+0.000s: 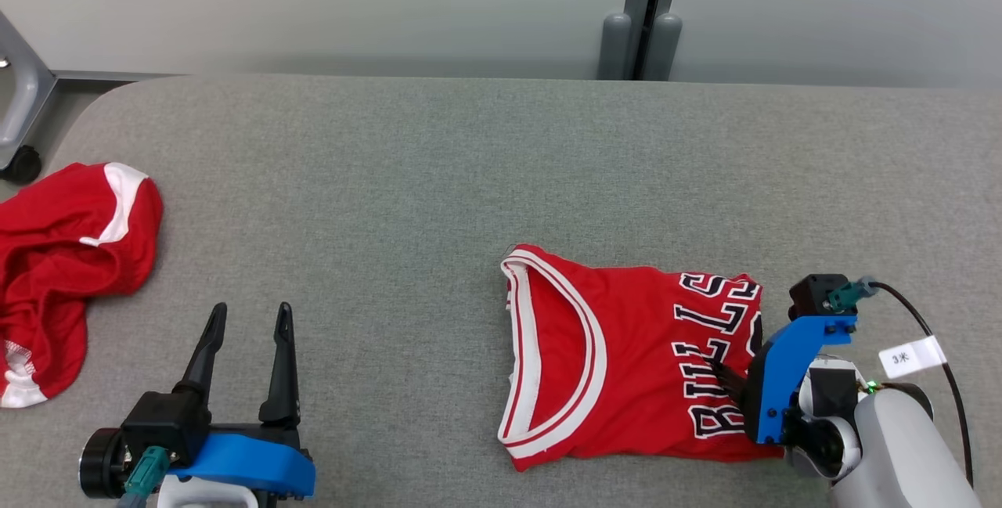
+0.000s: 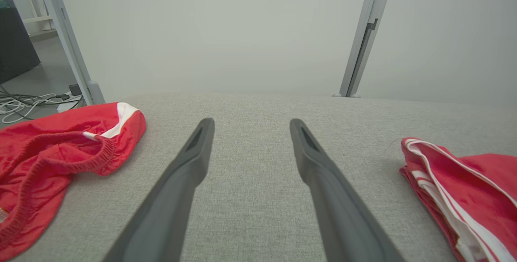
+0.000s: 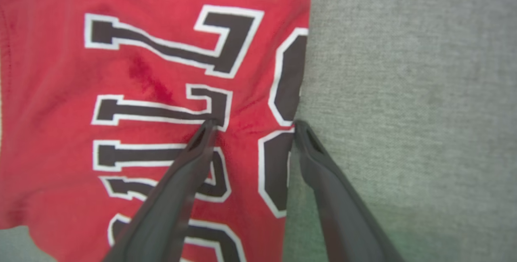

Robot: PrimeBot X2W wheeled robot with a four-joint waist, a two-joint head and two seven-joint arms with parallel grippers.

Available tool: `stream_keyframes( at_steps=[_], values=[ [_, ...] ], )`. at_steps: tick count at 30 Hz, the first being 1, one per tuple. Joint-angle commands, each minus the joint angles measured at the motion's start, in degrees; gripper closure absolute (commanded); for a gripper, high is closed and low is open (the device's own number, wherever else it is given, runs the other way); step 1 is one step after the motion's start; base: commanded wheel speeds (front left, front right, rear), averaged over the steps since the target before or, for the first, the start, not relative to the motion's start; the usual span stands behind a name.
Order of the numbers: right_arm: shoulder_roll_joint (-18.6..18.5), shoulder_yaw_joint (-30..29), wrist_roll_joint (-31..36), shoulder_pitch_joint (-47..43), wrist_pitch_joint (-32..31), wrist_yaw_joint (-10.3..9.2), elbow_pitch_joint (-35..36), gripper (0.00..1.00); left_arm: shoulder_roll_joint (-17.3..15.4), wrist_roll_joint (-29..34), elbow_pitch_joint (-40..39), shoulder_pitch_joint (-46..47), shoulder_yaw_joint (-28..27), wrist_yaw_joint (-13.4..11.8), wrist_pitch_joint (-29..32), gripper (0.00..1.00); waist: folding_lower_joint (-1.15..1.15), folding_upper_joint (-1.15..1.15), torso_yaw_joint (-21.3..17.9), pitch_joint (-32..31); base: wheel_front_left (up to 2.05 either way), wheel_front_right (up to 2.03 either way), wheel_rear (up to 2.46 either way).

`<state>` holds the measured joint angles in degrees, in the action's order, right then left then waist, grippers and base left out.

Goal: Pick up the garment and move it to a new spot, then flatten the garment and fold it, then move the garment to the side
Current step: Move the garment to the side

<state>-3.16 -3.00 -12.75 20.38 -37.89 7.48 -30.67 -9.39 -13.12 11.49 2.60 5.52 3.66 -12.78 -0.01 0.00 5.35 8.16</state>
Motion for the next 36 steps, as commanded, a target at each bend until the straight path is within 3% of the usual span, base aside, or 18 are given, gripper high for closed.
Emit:
stream_keyframes(
  at_steps=[1,3,4,8,11,19,23,29,36],
  values=[
    [0.5,0.9,-0.1,-0.2,-1.1,0.02,-2.1,0.00,-0.1,-0.1,0.1,1.0,0.1,0.3,-0.5,0.00,0.01,0.00,0.4,0.4,0.00,0.00,0.00],
    [0.9,2.3,-0.4,-0.2,-2.2,0.10,-3.4,0.80,0.0,-0.1,0.3,1.3,0.3,0.3,-0.6,0.00,0.01,0.00,0.7,0.7,0.00,0.00,0.00],
    [0.8,3.3,-0.5,-0.1,-2.2,0.15,-3.4,1.00,0.0,-0.2,0.4,1.4,0.4,0.3,-0.7,0.00,0.01,0.00,0.8,0.7,0.00,0.00,0.00],
    [-2.9,5.4,0.1,2.2,1.1,0.02,-1.0,1.00,0.2,-0.4,0.4,1.9,0.5,0.3,-1.1,0.00,0.01,0.00,0.9,1.6,0.00,0.00,0.00],
    [-6.3,10.3,-0.7,5.4,2.7,0.02,1.3,1.00,0.3,-0.4,0.4,2.6,0.7,0.4,-1.5,0.00,0.01,0.00,0.8,2.6,0.00,0.00,0.00],
    [-22.5,28.1,-3.8,21.0,6.0,0.01,8.6,1.00,0.7,-0.2,0.4,6.0,1.8,1.1,-2.1,0.00,0.01,0.00,-0.2,7.7,0.00,0.00,0.00],
    [-29.3,31.4,-5.0,29.6,8.5,0.01,8.8,1.00,0.7,0.1,-0.7,9.6,2.2,1.5,-2.3,0.00,0.01,0.00,-0.7,12.8,0.00,0.00,0.00],
    [-36.2,27.3,-4.4,38.2,11.4,0.01,5.5,1.00,0.5,0.8,-3.3,16.1,2.5,1.9,-2.4,0.00,0.01,0.00,-2.6,21.3,0.00,0.00,0.00],
    [-41.3,18.8,-2.3,38.3,16.9,0.00,2.6,1.00,-1.3,2.8,-6.1,21.6,3.0,2.1,-2.4,0.00,0.01,0.00,-6.0,27.7,0.00,0.00,0.00]
  ],
)
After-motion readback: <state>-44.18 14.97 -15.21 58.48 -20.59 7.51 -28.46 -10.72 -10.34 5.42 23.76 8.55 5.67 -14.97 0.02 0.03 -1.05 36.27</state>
